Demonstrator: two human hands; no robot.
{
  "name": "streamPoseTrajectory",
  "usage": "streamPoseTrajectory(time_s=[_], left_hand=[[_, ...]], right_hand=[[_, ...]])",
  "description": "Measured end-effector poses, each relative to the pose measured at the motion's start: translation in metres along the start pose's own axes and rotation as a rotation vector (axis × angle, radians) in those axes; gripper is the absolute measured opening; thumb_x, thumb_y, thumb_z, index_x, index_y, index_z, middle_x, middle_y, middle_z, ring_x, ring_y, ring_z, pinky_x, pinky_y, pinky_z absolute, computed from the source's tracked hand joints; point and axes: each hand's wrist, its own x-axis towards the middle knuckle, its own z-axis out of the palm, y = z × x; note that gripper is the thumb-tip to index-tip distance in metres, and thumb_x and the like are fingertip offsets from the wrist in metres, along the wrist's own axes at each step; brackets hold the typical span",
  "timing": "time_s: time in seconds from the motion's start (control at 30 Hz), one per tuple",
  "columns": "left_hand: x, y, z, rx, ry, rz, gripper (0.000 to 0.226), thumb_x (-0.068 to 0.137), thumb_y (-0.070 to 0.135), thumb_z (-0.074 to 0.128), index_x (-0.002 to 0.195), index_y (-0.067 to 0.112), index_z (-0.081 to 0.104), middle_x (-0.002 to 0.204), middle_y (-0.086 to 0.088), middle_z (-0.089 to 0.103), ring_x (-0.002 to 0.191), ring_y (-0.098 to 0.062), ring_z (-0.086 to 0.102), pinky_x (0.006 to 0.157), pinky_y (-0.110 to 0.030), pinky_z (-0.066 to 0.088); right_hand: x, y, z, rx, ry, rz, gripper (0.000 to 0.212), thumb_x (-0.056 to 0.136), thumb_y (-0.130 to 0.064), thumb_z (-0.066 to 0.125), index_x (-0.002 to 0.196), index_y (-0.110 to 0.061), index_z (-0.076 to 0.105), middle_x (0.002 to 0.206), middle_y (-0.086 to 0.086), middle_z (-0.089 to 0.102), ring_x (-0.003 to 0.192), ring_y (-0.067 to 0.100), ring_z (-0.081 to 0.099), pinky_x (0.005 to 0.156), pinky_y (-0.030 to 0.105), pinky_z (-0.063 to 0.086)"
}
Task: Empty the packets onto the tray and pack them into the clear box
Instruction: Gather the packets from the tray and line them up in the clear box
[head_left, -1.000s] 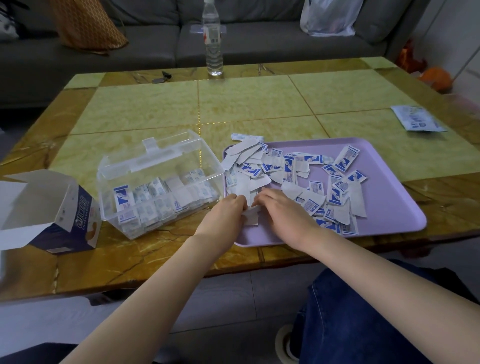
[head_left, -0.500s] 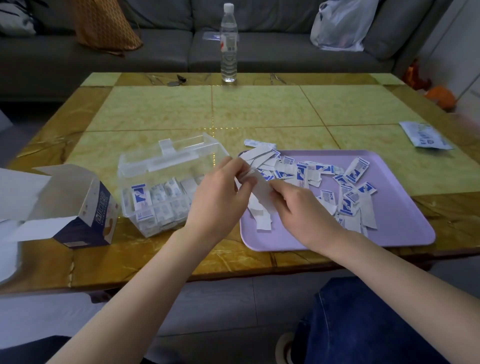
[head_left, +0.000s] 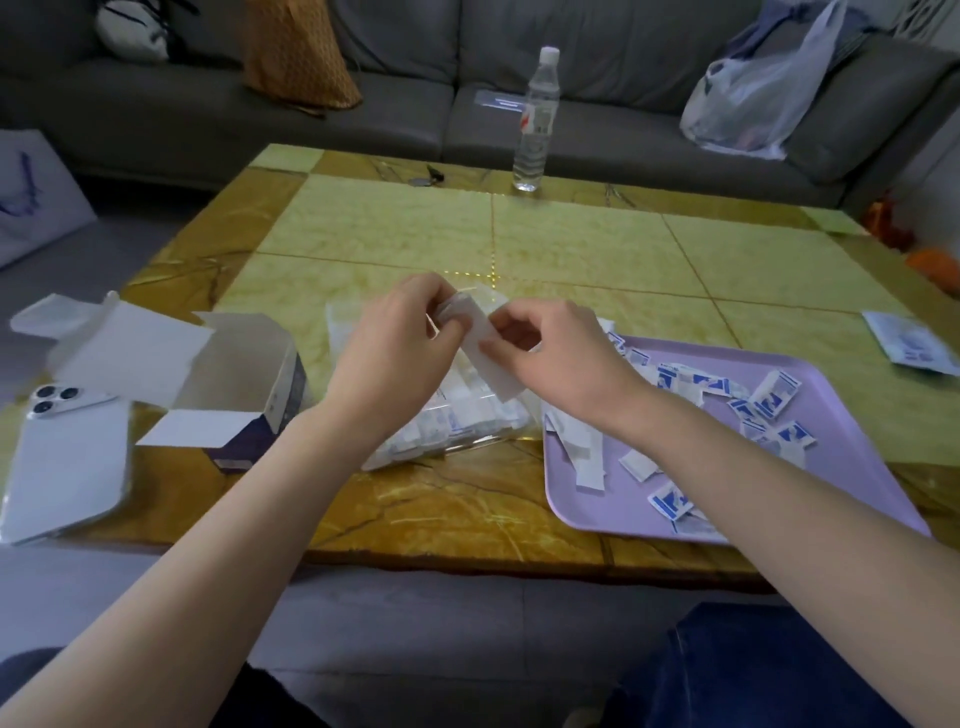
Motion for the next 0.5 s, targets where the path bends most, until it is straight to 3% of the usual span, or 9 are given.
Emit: streamPoseTrajectory(time_s=[0.13, 0.23, 0.33, 0.43, 0.5], left_hand=[[-0.008, -0.018, -0.007, -0.011, 0.043, -0.111, 0.043, 0.094, 0.021, 0.052, 0.132, 0.014, 0.033, 0.115, 0.003, 0.040, 0.096, -0.012, 0.046, 0.076, -0.024, 0.036], [-0.020, -0.031, -0.009, 0.073, -0.055, -0.155, 0.030, 0.094, 0.026, 0.050, 0.122, 0.018, 0.043, 0.107, 0.003, 0.050, 0.093, -0.015, 0.050, 0.076, -0.028, 0.040], [-0.031, -0.041, -0.008, 0.198, -0.199, -0.117, 0.016, 0.092, 0.031, 0.050, 0.104, 0.020, 0.055, 0.094, 0.006, 0.057, 0.088, -0.015, 0.051, 0.078, -0.031, 0.041], [-0.038, -0.044, -0.006, 0.269, -0.263, -0.066, 0.013, 0.090, 0.035, 0.052, 0.091, 0.024, 0.057, 0.090, 0.008, 0.058, 0.089, -0.015, 0.051, 0.083, -0.030, 0.036], [-0.040, -0.045, -0.007, 0.318, -0.291, -0.030, 0.013, 0.090, 0.038, 0.051, 0.089, 0.026, 0.054, 0.091, 0.009, 0.055, 0.086, -0.012, 0.049, 0.082, -0.027, 0.028]], right_hand=[[0.025, -0.003, 0.003, -0.047, 0.007, 0.057, 0.015, 0.086, -0.014, 0.061, 0.083, -0.003, 0.069, 0.082, 0.012, 0.069, 0.070, 0.015, 0.057, 0.061, 0.022, 0.041], [0.046, 0.010, 0.010, -0.167, -0.014, 0.167, 0.018, 0.083, -0.009, 0.056, 0.074, 0.005, 0.064, 0.068, 0.018, 0.056, 0.063, 0.019, 0.043, 0.058, 0.025, 0.030], [0.060, 0.021, 0.027, -0.306, -0.112, 0.235, 0.029, 0.076, -0.002, 0.051, 0.052, -0.010, 0.038, 0.058, 0.010, 0.032, 0.062, 0.019, 0.028, 0.061, 0.029, 0.021], [0.068, 0.029, 0.041, -0.335, -0.208, 0.353, 0.033, 0.076, -0.001, 0.049, 0.050, -0.014, 0.033, 0.050, 0.006, 0.031, 0.054, 0.023, 0.035, 0.054, 0.025, 0.025], [0.070, 0.031, 0.048, -0.300, -0.265, 0.451, 0.028, 0.079, -0.001, 0.048, 0.053, -0.011, 0.040, 0.048, 0.006, 0.040, 0.049, 0.023, 0.049, 0.050, 0.021, 0.038]])
